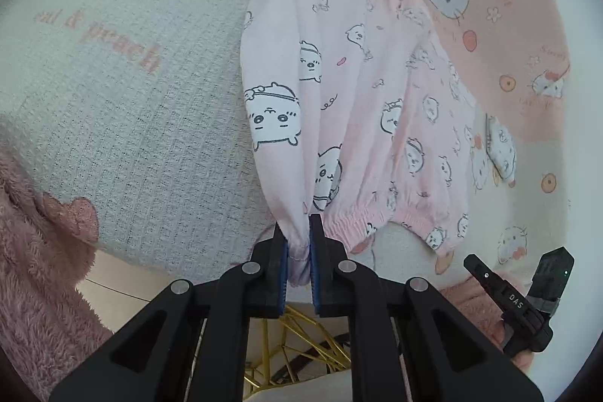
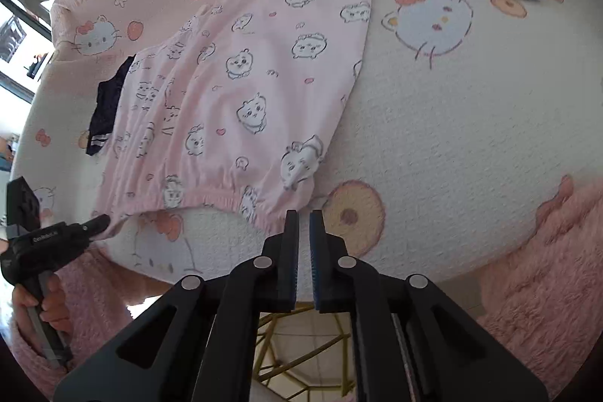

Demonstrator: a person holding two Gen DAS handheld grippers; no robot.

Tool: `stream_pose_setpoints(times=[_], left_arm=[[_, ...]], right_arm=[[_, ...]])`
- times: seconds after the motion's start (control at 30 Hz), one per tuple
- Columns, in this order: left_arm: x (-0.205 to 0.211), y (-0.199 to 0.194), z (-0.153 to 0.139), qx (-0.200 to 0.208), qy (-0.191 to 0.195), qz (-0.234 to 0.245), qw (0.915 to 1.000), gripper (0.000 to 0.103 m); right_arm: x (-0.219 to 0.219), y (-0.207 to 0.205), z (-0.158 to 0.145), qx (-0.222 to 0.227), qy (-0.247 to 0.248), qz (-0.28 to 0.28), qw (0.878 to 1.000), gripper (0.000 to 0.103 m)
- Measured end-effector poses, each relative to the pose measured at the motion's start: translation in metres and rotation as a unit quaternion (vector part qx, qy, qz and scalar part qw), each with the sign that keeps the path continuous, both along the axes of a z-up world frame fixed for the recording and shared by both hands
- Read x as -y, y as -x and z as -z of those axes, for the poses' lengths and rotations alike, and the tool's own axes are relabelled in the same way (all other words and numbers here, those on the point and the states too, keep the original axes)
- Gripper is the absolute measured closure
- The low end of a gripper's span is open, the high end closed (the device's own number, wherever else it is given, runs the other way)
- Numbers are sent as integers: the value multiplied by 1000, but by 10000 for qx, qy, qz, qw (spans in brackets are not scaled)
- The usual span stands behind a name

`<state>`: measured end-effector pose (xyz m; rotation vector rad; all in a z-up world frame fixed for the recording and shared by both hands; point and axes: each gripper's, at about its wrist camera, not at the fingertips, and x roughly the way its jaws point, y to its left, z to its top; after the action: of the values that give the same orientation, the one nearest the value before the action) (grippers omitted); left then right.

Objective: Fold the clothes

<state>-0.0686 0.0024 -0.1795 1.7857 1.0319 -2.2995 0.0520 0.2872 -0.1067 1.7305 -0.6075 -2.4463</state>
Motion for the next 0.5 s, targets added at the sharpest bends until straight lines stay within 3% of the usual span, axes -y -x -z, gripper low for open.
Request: stream_pose_setpoints(times=[0.07,0.1,0.17,0.33,0.4,0.43,0.47,0.5], left_arm=[[11,-5,5,10,-306,-232,9993,88],[15,-7,6,-7,-367,-302,9989,85],[16,-6,6,-26,-273,-333,9991,78],[7,-6,22,202,-131,-166,9996,77],[3,-5,23,167,-31,-121,9998,77],[0,-3,20,135,35,-41,9999,77],[-4,0,16,88,155,69,9998,77],[-9,3,11,27,321,205,9993,83]], right_arm=[[-9,-4,4,104,306,33,9995,65],[-14,-5,6,155,460,50,9988,60],[-14,1,12,236,586,119,9979,58],[-7,16,31,411,483,277,9976,56],[-5,22,33,380,562,181,9975,57],[-2,24,34,405,529,72,9978,72],[2,26,35,454,466,-60,9979,97],[3,24,31,414,401,-96,9983,97]])
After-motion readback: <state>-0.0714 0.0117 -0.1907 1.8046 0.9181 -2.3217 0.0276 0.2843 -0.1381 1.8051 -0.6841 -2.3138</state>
